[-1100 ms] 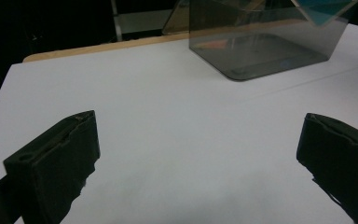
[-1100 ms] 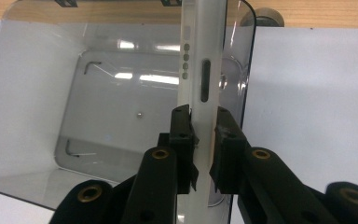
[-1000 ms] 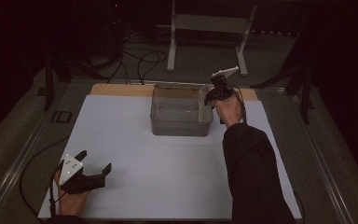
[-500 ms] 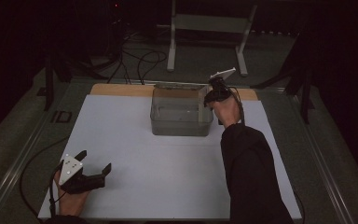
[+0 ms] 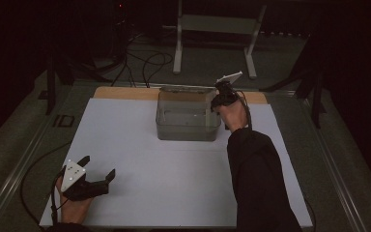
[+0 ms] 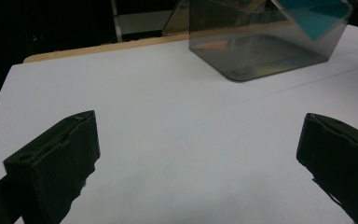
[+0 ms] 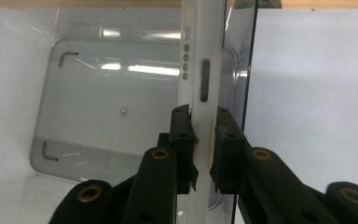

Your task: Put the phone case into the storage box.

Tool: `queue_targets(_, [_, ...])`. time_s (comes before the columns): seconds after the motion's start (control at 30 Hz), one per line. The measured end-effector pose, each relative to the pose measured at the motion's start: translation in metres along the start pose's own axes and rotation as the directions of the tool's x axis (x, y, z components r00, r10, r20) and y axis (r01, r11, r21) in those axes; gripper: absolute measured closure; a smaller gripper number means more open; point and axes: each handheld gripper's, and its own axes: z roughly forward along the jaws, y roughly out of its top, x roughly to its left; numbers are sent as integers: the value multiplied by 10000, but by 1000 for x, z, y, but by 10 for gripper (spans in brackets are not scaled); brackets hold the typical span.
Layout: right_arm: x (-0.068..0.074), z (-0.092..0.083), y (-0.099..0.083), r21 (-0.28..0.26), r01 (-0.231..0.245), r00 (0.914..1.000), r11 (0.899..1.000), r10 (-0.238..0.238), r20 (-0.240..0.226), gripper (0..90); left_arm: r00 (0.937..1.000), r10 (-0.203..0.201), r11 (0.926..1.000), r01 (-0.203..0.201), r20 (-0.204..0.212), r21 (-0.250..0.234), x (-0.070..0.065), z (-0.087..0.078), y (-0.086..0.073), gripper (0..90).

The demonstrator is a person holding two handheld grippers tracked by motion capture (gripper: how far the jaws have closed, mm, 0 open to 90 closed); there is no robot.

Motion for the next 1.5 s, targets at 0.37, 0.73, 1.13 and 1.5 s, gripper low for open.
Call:
queue_targets(0.37, [0, 9, -2, 215, 39, 9999, 9998, -42, 148, 805, 10000, -25, 10000, 25, 9, -29, 0, 0, 0, 1])
queue_targets(0.73, [2, 14, -3, 371, 65, 9994, 9993, -77, 326, 805, 10000, -32, 10000, 32, 7, -24, 0, 0, 0, 1])
queue_targets(1.13, [4, 19, -3, 536, 93, 9982, 9985, -124, 579, 805, 10000, -16, 10000, 16, 3, -14, 0, 0, 0, 1])
queue_targets(1.5, [7, 24, -3, 613, 63, 9966, 9981, -114, 822, 800, 10000, -31, 10000, 31, 23, -35, 0, 0, 0, 1])
